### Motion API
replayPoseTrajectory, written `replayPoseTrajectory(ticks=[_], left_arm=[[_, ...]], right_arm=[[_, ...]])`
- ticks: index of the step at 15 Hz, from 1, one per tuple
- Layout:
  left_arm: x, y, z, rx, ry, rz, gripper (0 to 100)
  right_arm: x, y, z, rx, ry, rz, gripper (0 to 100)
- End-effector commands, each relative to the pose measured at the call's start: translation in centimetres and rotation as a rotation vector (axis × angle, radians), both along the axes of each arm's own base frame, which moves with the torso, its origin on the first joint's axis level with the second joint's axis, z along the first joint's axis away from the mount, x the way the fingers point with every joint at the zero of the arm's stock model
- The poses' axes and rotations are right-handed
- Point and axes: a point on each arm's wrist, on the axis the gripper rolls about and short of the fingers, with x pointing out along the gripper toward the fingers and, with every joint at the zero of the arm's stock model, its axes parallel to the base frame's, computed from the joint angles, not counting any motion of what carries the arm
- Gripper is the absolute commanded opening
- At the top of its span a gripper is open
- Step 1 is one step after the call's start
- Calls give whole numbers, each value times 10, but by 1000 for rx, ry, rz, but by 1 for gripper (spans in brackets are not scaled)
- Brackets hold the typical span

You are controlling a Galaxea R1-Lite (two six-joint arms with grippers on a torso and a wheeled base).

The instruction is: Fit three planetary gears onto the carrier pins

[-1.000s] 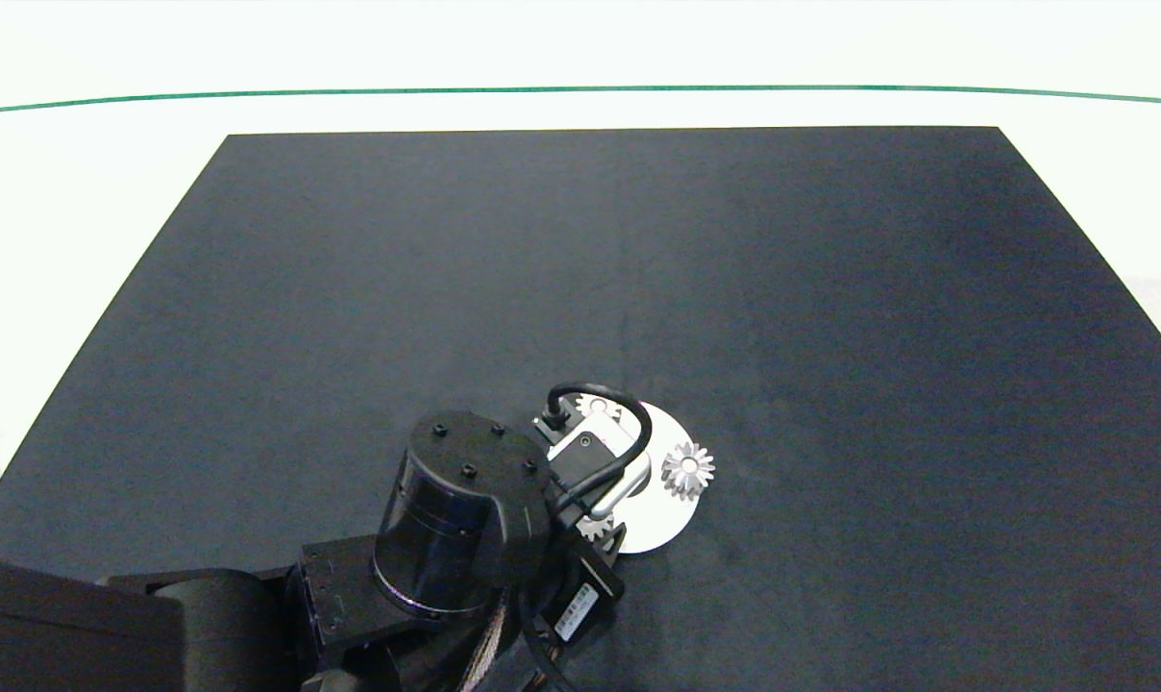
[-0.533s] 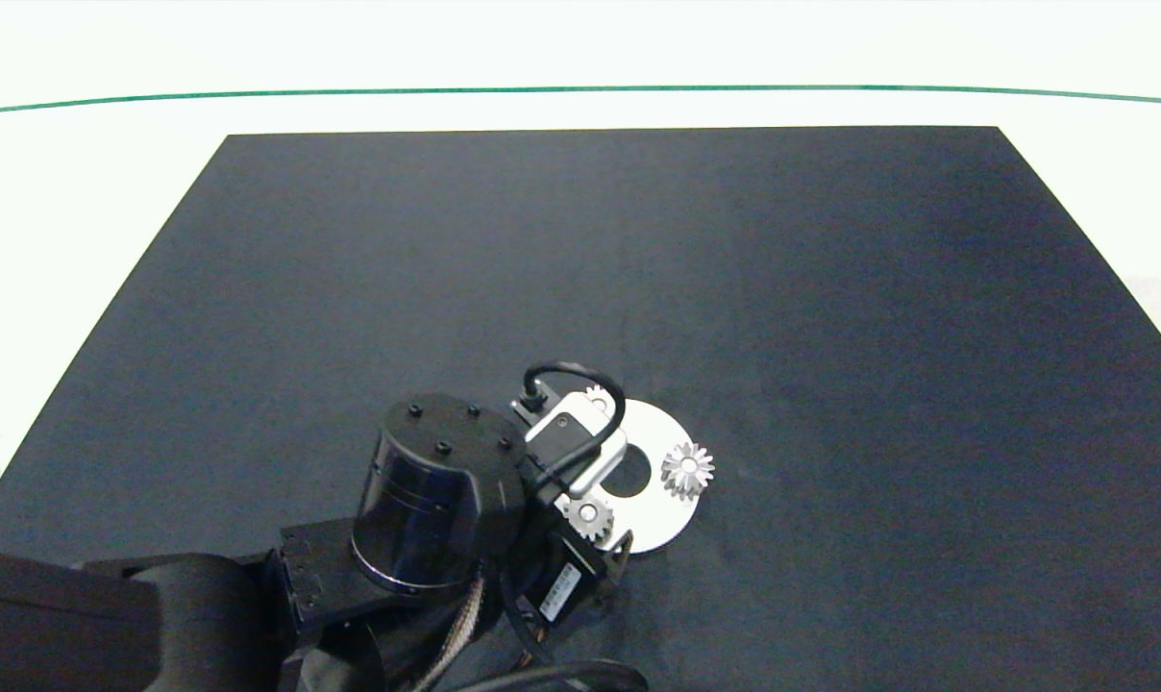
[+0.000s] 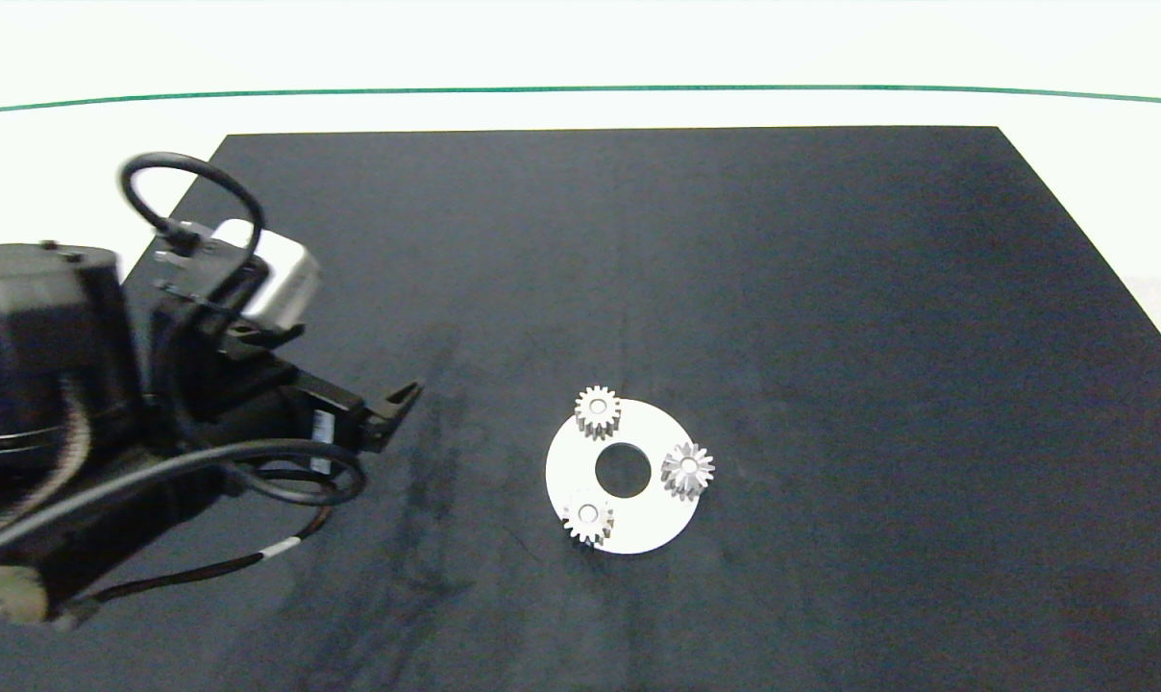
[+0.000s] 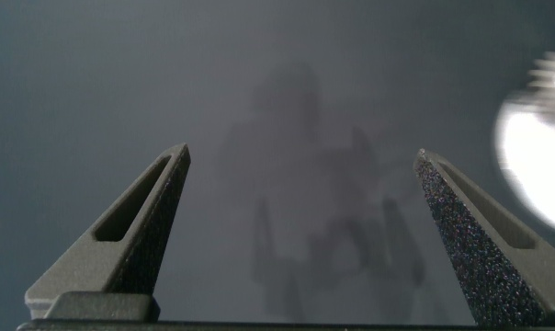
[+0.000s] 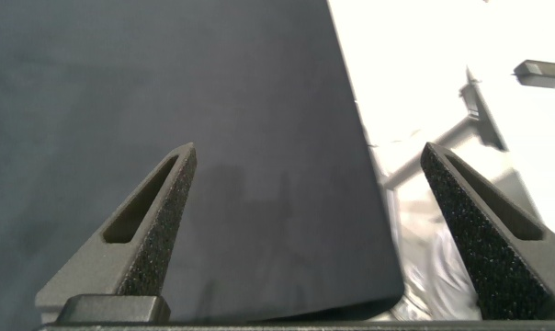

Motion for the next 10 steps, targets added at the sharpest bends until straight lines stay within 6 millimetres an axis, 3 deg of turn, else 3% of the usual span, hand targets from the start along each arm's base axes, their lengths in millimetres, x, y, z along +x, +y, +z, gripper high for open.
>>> replayPoseTrajectory(ticks=[1,2,4,6,8,10], left_arm=[[-82,78,25,-73,-157,262,100],[-121,93,23,-111,-196,347,100],[-175,103,9,-127,-225,388,100],[-215,108,-10,-149,-261,390,100],[-243,112,-35,-164,-301,391,100],[-248,108,-68,-158,-286,469,100]], right_arm=[[4,11,0,-7,44,-95,100],[4,16,-1,-9,49,-142,100],[3,25,-6,-17,52,-173,100],[2,26,-28,-25,59,-152,100],[4,26,-32,-16,69,-142,100],[13,26,-42,-16,116,-134,100]])
